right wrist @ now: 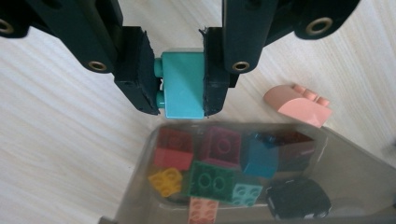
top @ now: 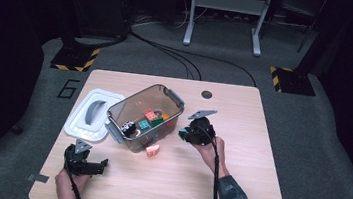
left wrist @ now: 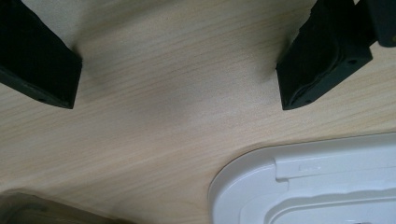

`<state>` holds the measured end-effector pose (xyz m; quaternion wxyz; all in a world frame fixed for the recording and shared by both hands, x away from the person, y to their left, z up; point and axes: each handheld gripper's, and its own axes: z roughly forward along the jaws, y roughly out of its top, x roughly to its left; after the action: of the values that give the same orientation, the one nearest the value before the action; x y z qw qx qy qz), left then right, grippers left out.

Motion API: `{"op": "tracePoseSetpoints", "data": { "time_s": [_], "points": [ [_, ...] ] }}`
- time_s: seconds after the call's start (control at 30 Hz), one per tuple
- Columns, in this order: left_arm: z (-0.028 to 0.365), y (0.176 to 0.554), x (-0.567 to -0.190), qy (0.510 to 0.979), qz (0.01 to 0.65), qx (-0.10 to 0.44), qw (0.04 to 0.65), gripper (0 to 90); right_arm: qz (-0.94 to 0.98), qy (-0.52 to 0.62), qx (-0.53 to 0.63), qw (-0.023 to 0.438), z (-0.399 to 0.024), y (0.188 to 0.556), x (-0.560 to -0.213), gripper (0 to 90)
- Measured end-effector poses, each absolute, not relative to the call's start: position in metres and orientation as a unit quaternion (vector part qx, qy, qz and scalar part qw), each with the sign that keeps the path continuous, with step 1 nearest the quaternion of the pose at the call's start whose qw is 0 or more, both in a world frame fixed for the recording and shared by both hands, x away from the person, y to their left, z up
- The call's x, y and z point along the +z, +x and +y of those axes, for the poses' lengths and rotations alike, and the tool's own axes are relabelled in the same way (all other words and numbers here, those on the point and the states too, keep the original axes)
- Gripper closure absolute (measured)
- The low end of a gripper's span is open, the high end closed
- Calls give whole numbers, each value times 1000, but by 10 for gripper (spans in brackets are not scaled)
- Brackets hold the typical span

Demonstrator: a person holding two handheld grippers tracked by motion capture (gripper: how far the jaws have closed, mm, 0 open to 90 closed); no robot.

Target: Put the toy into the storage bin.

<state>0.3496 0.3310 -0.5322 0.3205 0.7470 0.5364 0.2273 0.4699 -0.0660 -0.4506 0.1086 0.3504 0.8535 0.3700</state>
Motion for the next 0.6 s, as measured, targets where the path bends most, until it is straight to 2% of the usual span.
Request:
{"op": "tracePoseSetpoints", "data": {
  "time_s": [0.6],
  "points": [
    [331,350,-532,748,536,227,320,0,839,378,366,137,-85,499,-425,678]
  ]
}}
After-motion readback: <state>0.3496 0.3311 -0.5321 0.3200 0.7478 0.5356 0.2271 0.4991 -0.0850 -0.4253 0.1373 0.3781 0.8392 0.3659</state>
